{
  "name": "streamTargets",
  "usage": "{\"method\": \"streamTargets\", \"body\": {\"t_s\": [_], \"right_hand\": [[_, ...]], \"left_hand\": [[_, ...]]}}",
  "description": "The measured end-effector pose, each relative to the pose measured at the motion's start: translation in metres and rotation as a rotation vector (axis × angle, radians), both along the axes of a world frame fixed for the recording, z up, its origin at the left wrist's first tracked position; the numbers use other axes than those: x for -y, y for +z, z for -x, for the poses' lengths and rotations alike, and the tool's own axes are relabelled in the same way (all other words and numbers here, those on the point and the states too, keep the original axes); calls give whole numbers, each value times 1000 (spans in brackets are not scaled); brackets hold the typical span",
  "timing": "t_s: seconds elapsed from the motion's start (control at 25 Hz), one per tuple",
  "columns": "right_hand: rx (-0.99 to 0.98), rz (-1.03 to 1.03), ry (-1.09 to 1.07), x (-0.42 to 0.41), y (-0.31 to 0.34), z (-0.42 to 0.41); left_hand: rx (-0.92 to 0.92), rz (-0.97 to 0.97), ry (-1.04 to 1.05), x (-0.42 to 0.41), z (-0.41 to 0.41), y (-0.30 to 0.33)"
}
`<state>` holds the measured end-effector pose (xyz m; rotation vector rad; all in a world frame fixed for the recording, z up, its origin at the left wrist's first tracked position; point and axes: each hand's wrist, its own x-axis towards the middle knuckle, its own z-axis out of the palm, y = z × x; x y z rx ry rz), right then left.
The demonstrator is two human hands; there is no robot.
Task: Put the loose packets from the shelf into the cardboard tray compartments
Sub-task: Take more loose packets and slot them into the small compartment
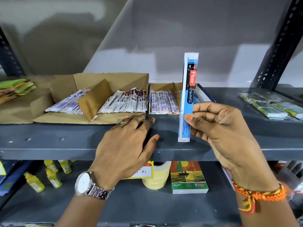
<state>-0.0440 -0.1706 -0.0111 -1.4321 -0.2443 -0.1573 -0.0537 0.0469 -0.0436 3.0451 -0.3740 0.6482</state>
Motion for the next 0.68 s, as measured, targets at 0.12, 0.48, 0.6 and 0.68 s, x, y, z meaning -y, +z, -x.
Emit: {"method": "streamTargets", "body": {"t_s": [0.12,0.48,0.6,0.68], "right_hand": [[-2,56,-26,-1,-1,-2],[131,723,-542,46,34,-64],[119,1032,-503,39,54,-94],[99,1151,-438,26,60,-111]], "left_hand": [[-4,1,-6,-1,-1,0],[-4,4,-11,-2,-1,0],[0,0,-7,-2,-1,0],[4,-1,-6,-2,0,0]]}}
